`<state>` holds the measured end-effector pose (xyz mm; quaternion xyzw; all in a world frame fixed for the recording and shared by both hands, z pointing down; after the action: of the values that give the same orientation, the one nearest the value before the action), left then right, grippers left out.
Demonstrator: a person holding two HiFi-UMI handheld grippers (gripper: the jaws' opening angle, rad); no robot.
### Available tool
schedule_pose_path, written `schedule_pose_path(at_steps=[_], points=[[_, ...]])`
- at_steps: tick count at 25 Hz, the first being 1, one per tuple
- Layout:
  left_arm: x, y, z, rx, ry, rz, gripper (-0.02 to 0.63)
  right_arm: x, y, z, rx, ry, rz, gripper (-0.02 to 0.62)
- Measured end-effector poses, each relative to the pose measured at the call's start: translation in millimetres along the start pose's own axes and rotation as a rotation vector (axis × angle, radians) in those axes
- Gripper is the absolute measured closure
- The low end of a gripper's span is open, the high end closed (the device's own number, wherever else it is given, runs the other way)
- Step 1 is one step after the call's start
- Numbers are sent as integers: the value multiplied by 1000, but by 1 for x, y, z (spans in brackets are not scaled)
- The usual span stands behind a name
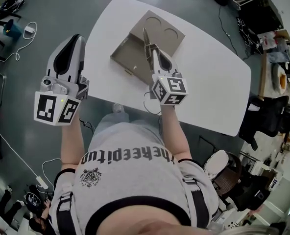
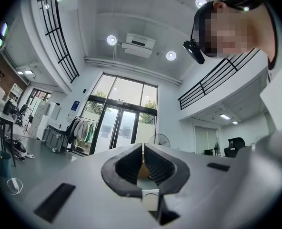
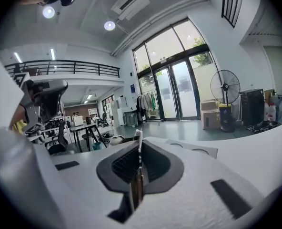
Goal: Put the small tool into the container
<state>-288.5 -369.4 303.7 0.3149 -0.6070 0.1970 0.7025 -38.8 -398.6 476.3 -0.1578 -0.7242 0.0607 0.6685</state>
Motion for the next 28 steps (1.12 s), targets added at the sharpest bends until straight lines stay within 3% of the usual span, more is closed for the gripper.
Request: schedule_pose_path(at_steps=[13, 28], points=[[10, 23, 31, -53, 20, 22, 592, 76, -39, 14, 8, 172, 217, 594], [11, 49, 47, -117, 21, 29, 592, 116, -70, 16, 61, 459, 335, 592]])
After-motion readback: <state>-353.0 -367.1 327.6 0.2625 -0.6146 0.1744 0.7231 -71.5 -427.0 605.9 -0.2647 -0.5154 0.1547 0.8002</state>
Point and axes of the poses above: the fingertips, and each gripper's own axes: y backward along the fingers, z to its left, x out of its underside, the point moved 4 cm from there along y, backward along the fingers, and after that the axes turned 15 degrees about x, right-handed, at the moved point
